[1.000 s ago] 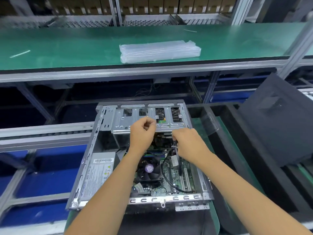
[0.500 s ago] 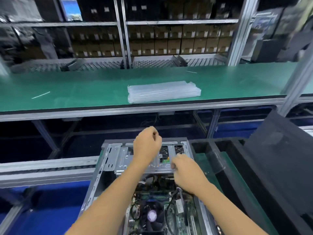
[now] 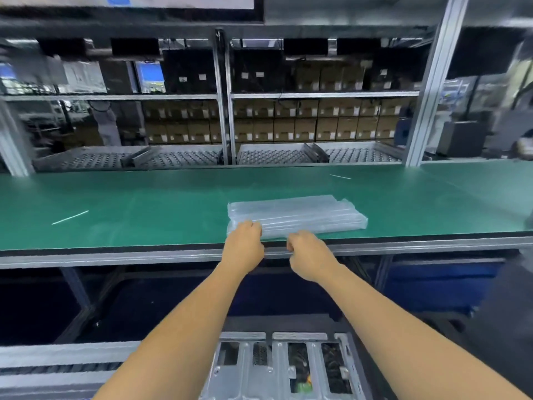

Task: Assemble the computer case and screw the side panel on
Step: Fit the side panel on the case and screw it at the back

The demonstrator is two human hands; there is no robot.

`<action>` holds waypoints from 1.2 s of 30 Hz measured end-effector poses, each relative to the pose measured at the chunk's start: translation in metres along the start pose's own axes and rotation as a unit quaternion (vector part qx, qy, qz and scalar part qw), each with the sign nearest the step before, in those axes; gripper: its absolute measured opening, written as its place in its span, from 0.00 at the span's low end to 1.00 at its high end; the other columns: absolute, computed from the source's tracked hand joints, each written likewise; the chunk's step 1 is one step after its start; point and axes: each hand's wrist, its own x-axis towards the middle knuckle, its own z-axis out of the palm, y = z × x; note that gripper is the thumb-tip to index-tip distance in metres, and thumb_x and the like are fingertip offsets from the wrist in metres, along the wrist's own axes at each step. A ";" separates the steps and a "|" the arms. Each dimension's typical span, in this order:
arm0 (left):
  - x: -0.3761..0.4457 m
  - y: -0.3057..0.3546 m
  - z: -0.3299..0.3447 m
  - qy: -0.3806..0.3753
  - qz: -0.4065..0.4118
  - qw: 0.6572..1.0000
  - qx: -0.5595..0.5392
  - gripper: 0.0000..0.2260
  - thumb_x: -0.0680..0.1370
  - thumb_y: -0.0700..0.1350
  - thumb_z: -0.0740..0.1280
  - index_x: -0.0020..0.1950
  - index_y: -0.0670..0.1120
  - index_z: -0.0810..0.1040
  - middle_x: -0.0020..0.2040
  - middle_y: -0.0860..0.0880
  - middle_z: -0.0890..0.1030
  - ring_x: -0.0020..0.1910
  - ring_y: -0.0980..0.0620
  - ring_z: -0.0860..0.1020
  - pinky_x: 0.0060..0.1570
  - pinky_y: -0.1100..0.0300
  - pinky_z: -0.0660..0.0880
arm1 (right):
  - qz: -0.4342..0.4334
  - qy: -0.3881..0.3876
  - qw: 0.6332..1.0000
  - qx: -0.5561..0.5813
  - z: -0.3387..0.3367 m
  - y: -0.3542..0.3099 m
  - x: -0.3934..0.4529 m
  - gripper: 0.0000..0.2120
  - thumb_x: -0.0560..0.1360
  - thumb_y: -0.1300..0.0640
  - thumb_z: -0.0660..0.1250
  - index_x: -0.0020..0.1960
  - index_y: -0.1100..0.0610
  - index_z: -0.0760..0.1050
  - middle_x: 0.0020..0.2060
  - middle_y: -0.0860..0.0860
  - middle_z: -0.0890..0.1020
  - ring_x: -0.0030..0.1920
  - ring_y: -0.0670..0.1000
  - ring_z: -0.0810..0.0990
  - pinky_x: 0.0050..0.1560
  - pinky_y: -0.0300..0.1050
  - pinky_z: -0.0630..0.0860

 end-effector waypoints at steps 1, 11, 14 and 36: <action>0.011 -0.004 0.002 0.001 0.002 1.000 0.008 0.09 0.75 0.39 0.61 0.55 0.43 0.72 0.54 0.45 0.74 0.47 0.45 0.71 0.42 0.56 0.67 | 0.007 0.009 1.000 -0.013 -0.003 0.003 0.017 0.12 0.75 0.68 0.60 0.58 0.60 0.73 0.57 0.57 0.74 0.55 0.59 0.74 0.54 0.52 0.74; 0.067 -0.019 0.043 -0.116 0.046 0.988 0.087 0.18 0.79 0.52 0.60 0.69 0.50 0.66 0.63 0.49 0.75 0.57 0.44 0.75 0.53 0.51 0.68 | 0.018 -0.035 0.980 -0.194 0.018 0.026 0.117 0.24 0.77 0.62 0.64 0.71 0.56 0.66 0.72 0.56 0.65 0.71 0.57 0.65 0.70 0.53 0.61; 0.075 -0.018 0.046 -0.103 0.038 0.990 0.084 0.13 0.80 0.51 0.60 0.63 0.51 0.71 0.58 0.49 0.77 0.54 0.45 0.76 0.47 0.53 0.67 | 0.035 -0.055 0.984 -0.167 0.032 0.031 0.122 0.15 0.76 0.65 0.61 0.62 0.56 0.71 0.63 0.54 0.76 0.62 0.55 0.75 0.64 0.50 0.63; -0.047 -0.014 -0.022 -0.052 0.086 0.983 0.151 0.08 0.72 0.36 0.58 0.40 0.50 0.70 0.44 0.48 0.81 0.43 0.47 0.77 0.46 0.57 0.67 | -0.014 -0.057 0.990 -0.126 0.004 -0.039 -0.026 0.11 0.76 0.62 0.62 0.59 0.58 0.72 0.58 0.57 0.77 0.56 0.59 0.78 0.48 0.48 0.69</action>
